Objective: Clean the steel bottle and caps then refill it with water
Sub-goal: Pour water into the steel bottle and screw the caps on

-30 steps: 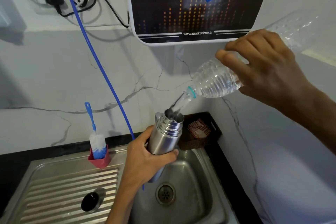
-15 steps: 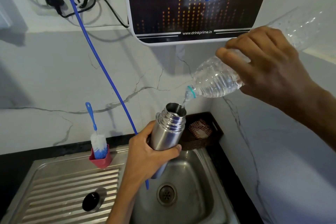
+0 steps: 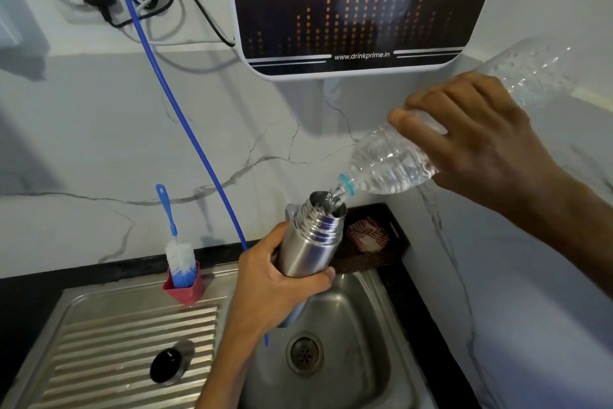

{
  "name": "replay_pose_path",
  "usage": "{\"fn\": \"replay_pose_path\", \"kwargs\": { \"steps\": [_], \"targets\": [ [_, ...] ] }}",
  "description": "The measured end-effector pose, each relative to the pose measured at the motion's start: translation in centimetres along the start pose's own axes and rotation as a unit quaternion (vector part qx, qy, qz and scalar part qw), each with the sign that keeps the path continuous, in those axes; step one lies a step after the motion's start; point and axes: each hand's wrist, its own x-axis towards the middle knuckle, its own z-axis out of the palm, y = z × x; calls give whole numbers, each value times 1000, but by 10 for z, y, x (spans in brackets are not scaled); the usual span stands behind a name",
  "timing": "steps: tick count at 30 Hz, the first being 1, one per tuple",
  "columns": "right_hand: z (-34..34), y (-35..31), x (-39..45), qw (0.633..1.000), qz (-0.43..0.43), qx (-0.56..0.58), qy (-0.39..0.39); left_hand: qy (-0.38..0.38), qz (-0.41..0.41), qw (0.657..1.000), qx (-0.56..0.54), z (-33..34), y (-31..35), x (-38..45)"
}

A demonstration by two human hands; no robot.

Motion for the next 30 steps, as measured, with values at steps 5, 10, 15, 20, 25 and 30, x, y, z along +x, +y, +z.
{"fn": "replay_pose_path", "kwargs": {
  "steps": [5, 10, 15, 20, 25, 30],
  "targets": [
    [-4, 4, 6, 1000, -1, 2, 9, 0, -1, 1000, -8, 1, -2, 2],
    [-5, 5, 9, 1000, 3, 9, 11, 1, -4, 1000, -12, 2, -1, 2],
    [-3, -1, 6, 999, 13, 29, -2, 3, -1, 1000, -15, 1, 2, 1],
    [2, -15, -4, 996, 31, 68, -39, 7, 6, 1000, -21, -1, 0, 1],
    [0, -16, -4, 998, 31, 55, -22, 10, 14, 1000, -15, 0, 0, -2],
    [-2, -24, -5, 988, 92, 113, -49, 16, 5, 999, -32, 2, -1, -5]
  ]
}}
